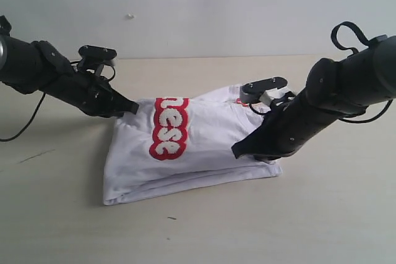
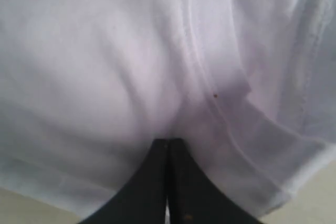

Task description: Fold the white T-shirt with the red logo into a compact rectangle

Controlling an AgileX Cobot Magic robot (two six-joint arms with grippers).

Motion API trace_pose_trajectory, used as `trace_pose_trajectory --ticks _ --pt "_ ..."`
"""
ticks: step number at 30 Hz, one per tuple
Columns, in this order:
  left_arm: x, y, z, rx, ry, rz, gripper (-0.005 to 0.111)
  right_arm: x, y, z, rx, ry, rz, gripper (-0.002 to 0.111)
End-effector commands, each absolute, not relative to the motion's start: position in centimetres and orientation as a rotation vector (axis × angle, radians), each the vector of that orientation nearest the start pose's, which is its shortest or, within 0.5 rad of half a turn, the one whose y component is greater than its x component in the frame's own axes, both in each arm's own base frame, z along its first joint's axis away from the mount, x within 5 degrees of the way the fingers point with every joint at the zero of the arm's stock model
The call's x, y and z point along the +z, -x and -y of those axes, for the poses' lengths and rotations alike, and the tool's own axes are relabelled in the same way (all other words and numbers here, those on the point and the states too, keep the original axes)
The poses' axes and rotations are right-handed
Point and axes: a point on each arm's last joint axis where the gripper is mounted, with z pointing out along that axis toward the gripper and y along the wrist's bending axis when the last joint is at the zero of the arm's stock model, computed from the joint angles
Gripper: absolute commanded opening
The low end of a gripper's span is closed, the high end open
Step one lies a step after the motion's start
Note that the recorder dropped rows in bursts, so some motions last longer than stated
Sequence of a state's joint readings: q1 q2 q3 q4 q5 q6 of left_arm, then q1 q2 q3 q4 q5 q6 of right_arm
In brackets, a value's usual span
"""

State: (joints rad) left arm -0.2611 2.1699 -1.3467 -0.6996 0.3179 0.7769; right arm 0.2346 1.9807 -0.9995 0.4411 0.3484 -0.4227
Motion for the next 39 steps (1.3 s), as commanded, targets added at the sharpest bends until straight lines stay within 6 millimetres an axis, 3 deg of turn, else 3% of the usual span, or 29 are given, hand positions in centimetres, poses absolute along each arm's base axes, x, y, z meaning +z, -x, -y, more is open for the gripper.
trace_pose_trajectory --ticks 1,10,17,24,39 --pt "10.5 -42.0 13.5 -0.328 -0.542 -2.502 0.0 9.2 -31.8 -11.0 0.306 0.514 -2.873 0.0" --pt "10.4 -41.6 13.7 -0.354 -0.597 -2.522 0.0 11.9 -32.0 -10.9 0.286 0.532 -2.775 0.0" --pt "10.6 -41.3 13.8 -0.386 -0.612 -2.542 0.0 12.9 -32.7 -10.7 0.238 0.516 -2.683 0.0" --pt "14.2 -41.4 13.7 -0.383 -0.592 -2.458 0.0 15.1 -33.1 -10.6 0.223 0.479 -2.579 0.0" --pt "20.5 -40.2 13.3 -0.37 -0.568 -2.315 0.0 24.8 -31.1 -10.0 0.239 0.438 -2.284 0.0"
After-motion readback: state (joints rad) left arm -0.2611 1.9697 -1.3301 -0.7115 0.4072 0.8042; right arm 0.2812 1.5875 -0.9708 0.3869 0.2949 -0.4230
